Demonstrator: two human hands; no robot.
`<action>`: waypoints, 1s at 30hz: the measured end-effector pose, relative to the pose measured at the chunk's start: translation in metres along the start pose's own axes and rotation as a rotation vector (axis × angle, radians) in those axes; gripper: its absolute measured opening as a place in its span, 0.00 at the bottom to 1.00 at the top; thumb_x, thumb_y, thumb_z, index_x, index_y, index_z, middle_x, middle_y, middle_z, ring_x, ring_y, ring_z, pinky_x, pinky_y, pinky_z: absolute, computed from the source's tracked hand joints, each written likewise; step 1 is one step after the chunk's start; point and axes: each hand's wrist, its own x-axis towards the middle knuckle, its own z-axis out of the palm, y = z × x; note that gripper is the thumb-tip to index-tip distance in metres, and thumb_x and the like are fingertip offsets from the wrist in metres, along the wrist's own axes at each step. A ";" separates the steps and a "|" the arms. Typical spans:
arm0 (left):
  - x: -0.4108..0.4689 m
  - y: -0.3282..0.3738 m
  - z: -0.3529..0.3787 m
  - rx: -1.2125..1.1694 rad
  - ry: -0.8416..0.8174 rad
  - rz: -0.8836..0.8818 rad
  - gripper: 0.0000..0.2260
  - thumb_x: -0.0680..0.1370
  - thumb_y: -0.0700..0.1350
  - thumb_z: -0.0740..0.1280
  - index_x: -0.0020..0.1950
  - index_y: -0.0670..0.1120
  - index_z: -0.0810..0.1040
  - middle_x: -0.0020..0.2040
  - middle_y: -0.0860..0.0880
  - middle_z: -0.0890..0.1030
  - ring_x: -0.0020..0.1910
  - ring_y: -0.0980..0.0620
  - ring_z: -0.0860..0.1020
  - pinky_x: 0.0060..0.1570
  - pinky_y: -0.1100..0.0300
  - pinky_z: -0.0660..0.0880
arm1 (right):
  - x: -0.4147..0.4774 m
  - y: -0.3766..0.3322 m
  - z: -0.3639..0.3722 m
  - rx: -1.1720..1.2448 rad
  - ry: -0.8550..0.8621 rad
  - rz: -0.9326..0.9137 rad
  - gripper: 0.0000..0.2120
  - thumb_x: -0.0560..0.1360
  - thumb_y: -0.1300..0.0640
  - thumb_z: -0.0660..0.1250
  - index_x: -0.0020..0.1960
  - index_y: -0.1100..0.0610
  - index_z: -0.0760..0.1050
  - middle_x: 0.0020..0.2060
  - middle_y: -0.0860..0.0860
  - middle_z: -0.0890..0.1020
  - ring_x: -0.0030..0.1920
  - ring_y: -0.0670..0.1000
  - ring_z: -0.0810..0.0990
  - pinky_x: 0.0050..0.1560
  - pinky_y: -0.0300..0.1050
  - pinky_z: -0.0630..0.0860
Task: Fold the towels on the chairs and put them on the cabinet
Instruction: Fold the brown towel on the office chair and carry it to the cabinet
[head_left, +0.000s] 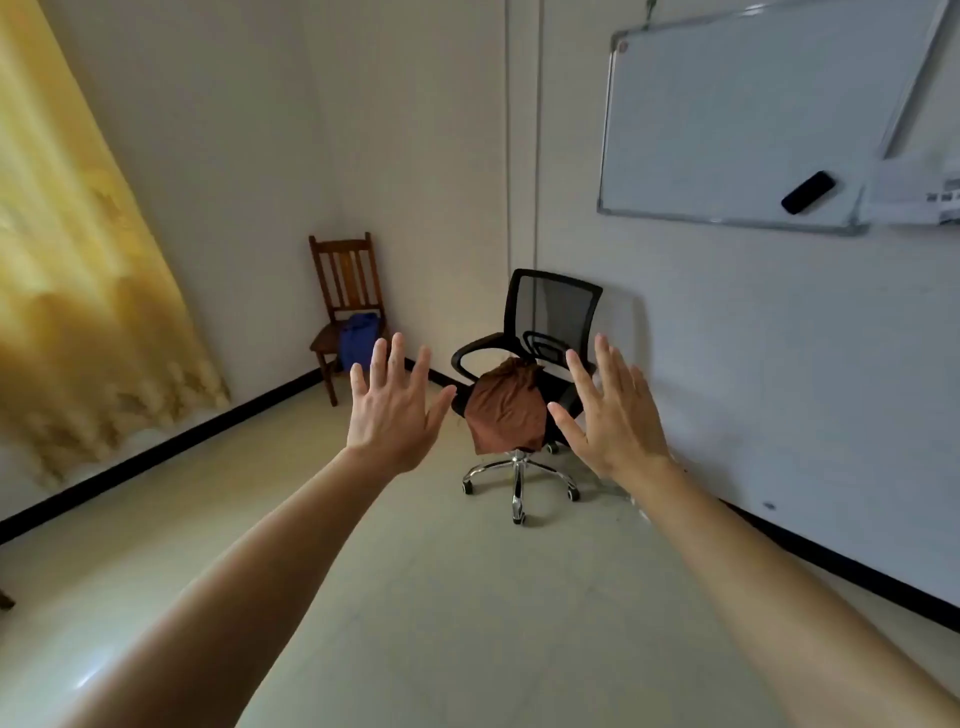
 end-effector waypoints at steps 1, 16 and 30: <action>0.016 0.005 0.013 0.011 -0.015 -0.010 0.33 0.80 0.66 0.41 0.80 0.49 0.49 0.81 0.42 0.44 0.79 0.41 0.40 0.76 0.37 0.46 | 0.011 0.009 0.015 0.005 -0.034 0.021 0.35 0.81 0.35 0.48 0.81 0.55 0.54 0.80 0.63 0.51 0.78 0.64 0.58 0.74 0.61 0.61; 0.293 0.017 0.170 -0.150 -0.167 -0.205 0.31 0.82 0.64 0.46 0.81 0.49 0.49 0.81 0.43 0.46 0.79 0.42 0.43 0.75 0.39 0.46 | 0.261 0.138 0.184 0.053 -0.290 0.099 0.27 0.82 0.43 0.55 0.76 0.57 0.63 0.71 0.57 0.71 0.67 0.59 0.73 0.61 0.55 0.73; 0.529 -0.077 0.422 -0.396 -0.589 -0.322 0.32 0.81 0.65 0.45 0.79 0.47 0.55 0.80 0.44 0.55 0.79 0.43 0.51 0.75 0.40 0.52 | 0.437 0.155 0.456 0.199 -0.543 0.458 0.20 0.82 0.45 0.58 0.67 0.56 0.74 0.58 0.55 0.79 0.57 0.59 0.80 0.53 0.55 0.79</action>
